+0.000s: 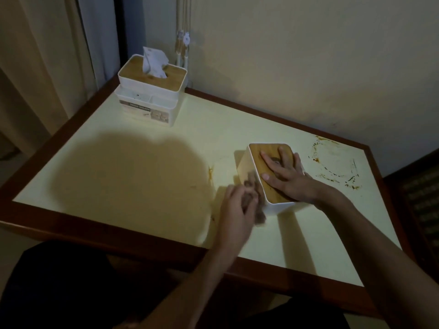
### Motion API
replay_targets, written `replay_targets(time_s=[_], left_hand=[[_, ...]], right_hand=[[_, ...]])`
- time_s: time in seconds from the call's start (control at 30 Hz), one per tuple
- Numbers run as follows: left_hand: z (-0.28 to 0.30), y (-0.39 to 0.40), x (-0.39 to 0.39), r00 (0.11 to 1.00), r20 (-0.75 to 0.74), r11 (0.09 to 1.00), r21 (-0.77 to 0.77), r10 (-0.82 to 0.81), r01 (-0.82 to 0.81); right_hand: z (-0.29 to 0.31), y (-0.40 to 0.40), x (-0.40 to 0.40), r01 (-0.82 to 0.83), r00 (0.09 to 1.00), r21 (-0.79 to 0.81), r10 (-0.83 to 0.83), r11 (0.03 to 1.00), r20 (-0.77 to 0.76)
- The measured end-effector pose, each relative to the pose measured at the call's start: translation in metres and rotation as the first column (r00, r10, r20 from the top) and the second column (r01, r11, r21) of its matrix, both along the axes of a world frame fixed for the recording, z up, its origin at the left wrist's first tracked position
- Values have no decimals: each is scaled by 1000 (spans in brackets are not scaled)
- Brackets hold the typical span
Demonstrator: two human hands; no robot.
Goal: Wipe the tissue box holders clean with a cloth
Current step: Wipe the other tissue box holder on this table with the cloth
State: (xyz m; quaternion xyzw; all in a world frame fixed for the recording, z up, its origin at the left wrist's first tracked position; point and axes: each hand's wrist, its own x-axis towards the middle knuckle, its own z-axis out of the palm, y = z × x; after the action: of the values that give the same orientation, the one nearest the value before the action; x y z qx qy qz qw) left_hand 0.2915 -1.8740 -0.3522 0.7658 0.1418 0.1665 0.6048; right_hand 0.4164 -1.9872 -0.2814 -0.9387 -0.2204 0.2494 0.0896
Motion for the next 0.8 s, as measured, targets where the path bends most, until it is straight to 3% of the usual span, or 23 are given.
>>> replay_targets(time_s=[0.1,0.23,0.33,0.47,0.6,0.7,0.8], left_hand=[[-4,-15,-26,1000,-3,999,-27,-22,22],[0,11,17,998,-62,995,-96,3,-9],[4,41,64,995,-67,997,-1,74,-74],[-2,60,101,986,-156,997,65,56,-46],[-20,35,71,985,-147,987,141,93,-72],[-25,13,30,973,-232,993,114,-18,45],[-24,-1,-4,974,-207,966,221,-86,133]], right_hand=[[0,-2,0,-14,1000,6,14,1000,-7],[0,-1,1,-2,1000,-5,2,1000,9],[1,-1,0,-14,1000,-4,14,1000,-10],[2,-1,0,-17,1000,-4,17,1000,-15],[0,-1,0,-9,1000,6,9,1000,-13],[-1,-1,0,-9,1000,-2,9,1000,-8],[-1,-1,1,-11,1000,-5,11,1000,-9]])
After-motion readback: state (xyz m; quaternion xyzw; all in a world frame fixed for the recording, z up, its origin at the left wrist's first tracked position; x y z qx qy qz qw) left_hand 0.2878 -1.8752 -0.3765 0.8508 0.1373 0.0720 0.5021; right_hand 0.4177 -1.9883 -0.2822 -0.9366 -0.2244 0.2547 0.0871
